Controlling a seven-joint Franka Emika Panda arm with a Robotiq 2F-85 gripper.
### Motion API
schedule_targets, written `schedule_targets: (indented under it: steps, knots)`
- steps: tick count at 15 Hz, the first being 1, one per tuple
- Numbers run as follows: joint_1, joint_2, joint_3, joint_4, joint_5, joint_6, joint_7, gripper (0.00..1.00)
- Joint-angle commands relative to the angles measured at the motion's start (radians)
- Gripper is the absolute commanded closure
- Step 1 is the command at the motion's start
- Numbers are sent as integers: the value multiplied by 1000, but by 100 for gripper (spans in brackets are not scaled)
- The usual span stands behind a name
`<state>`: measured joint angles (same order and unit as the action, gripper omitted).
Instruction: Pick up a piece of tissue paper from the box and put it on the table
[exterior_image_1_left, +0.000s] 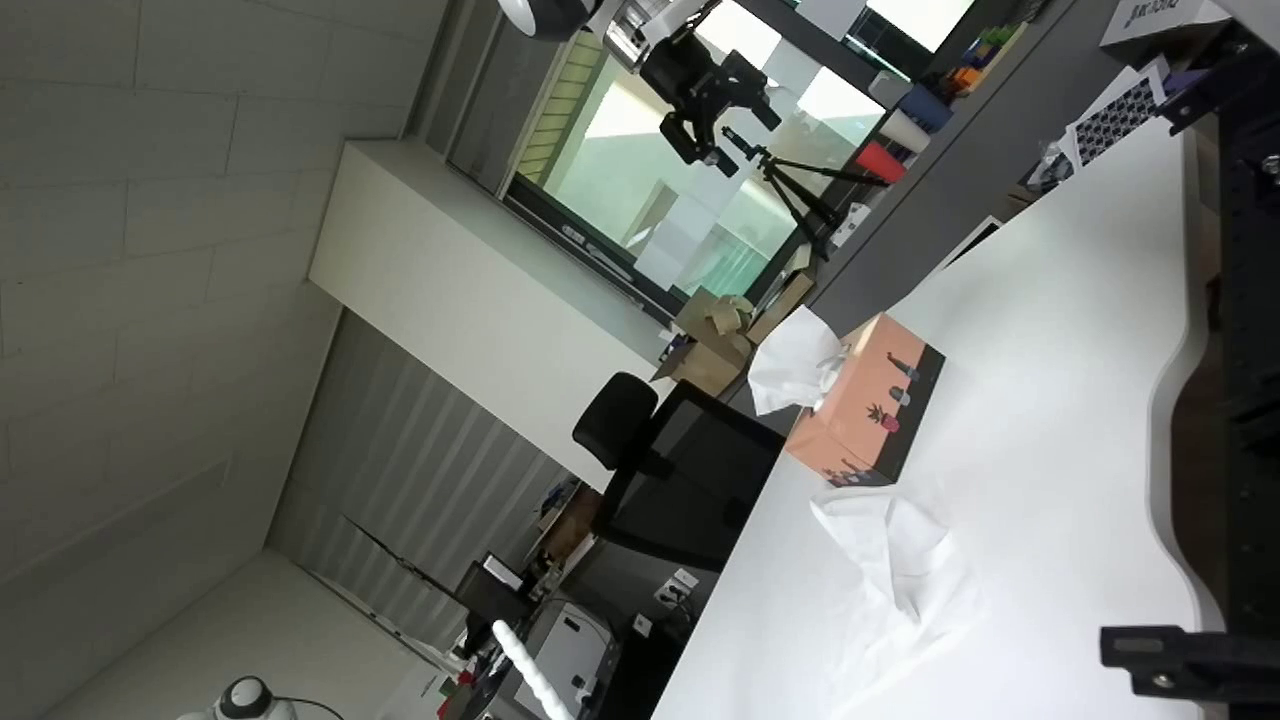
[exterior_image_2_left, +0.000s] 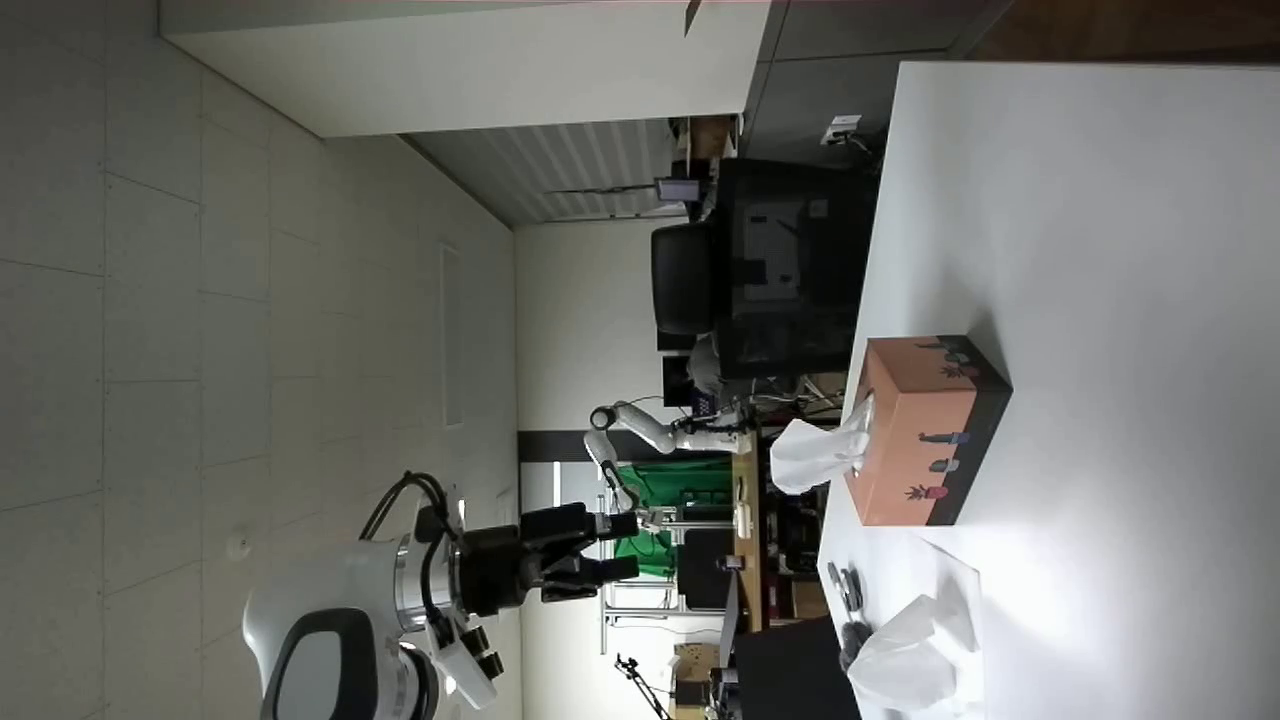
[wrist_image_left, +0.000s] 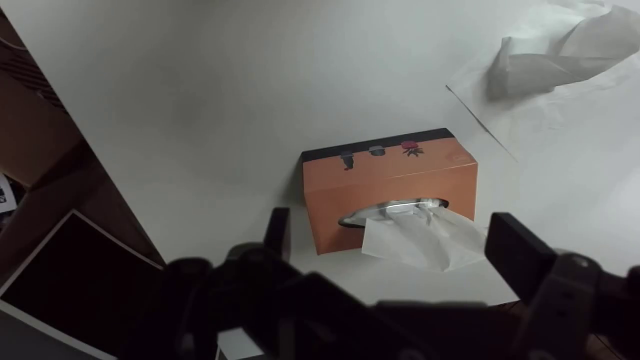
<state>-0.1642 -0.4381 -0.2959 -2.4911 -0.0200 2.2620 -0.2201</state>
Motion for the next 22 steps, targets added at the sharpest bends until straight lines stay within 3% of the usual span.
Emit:
schedule_targets:
  steps: [1,6,13,18,22]
  knots:
    - [-12,2,12,2,7,-2,-5,0]
    - [-3,14,2,16,22,8,-25,0]
    - [112,333,-49,179,131,89,-482,0]
    - [70,603,58,364,124,114,-695,0]
    - [26,737,134,517,14,67,-798,0]
